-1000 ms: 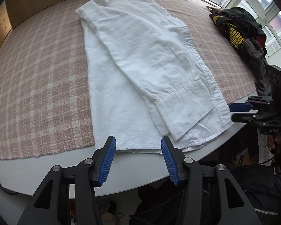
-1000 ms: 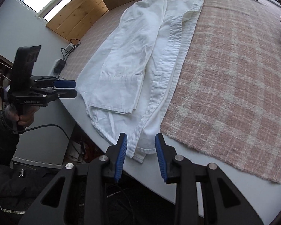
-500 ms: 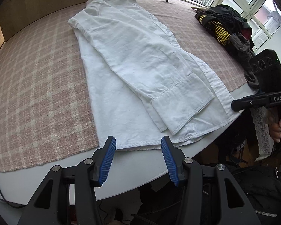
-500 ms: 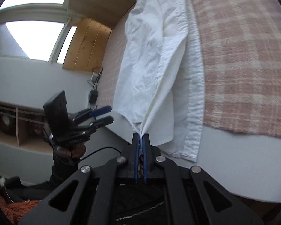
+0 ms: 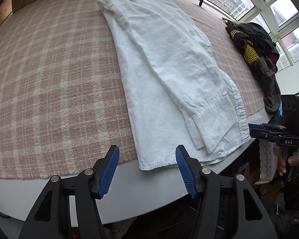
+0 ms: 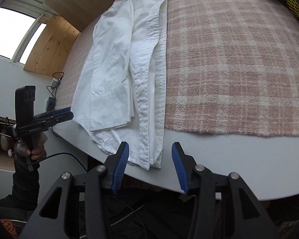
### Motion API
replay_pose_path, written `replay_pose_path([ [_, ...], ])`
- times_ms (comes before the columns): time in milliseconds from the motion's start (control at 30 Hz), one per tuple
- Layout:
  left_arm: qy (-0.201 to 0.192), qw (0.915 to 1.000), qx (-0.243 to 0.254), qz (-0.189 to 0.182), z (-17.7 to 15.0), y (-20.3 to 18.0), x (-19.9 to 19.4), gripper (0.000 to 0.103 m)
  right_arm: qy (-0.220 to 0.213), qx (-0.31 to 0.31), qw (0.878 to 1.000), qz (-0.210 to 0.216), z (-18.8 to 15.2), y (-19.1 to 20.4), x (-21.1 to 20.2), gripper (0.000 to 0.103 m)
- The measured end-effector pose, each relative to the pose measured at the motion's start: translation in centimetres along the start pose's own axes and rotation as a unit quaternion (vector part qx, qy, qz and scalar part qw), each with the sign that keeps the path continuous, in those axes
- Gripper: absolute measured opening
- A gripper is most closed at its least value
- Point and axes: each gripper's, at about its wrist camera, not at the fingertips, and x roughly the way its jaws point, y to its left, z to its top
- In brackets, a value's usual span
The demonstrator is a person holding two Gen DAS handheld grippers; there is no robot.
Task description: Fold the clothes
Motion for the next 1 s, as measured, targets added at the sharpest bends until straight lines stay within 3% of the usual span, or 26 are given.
replay_pose_path([
  [100, 0.014, 0.9998, 0.014, 0.003, 0.2, -0.7, 1.1, 0.054, -0.006, -0.011, 1.0, -0.009, -0.3, 0.5, 0.5, 0.044],
  [200, 0.012, 0.9992, 0.038, 0.007, 0.1, -1.5, 1.3, 0.039, -0.015, -0.026, 0.999, -0.015, -0.6, 1.2, 0.7, 0.044],
  [233, 0.01, 0.9988, 0.046, 0.01, 0.0, -1.8, 1.3, 0.025, -0.017, -0.036, 0.999, -0.016, -0.8, 1.5, 0.8, 0.042],
  [267, 0.009, 0.9984, 0.054, 0.012, -0.1, -1.9, 1.4, 0.018, -0.018, -0.045, 0.999, -0.017, -1.0, 1.8, 1.0, 0.036],
  [300, 0.007, 0.9982, 0.059, 0.01, -0.1, -2.0, 1.5, 0.012, -0.017, -0.053, 0.998, -0.018, -1.1, 2.1, 1.3, 0.022],
  [367, 0.004, 0.9983, 0.059, -0.006, -0.2, -1.9, 1.4, 0.006, -0.008, -0.031, 0.999, 0.015, -1.2, 1.5, 1.9, 0.005],
  [467, -0.01, 0.9979, 0.035, -0.054, -0.3, -0.9, 0.3, 0.005, -0.008, 0.025, 0.996, 0.085, -1.4, 0.3, 2.1, 0.005],
  [567, -0.032, 0.995, 0.012, -0.093, -0.1, 0.1, -2.0, 0.004, -0.03, 0.078, 0.982, 0.17, -1.5, -0.2, 0.7, 0.004],
  [700, -0.069, 0.9899, -0.002, -0.124, 1.9, 1.2, -5.3, 0.003, -0.064, 0.092, 0.969, 0.222, 0.1, 0.4, -2.3, 0.004],
  [833, -0.109, 0.9856, 0.0, -0.129, 6.4, 0.5, -7.7, 0.003, -0.098, 0.08, 0.96, 0.252, 4.3, 1.6, -5.6, 0.004],
  [900, -0.121, 0.9848, 0.008, -0.125, 8.8, 0.3, -8.5, 0.003, -0.104, 0.06, 0.963, 0.243, 7.0, 2.3, -6.9, 0.004],
  [1000, -0.11, 0.987, 0.034, -0.112, 8.8, -0.1, -8.9, 0.003, -0.088, 0.019, 0.974, 0.205, 8.9, 3.1, -8.0, 0.004],
])
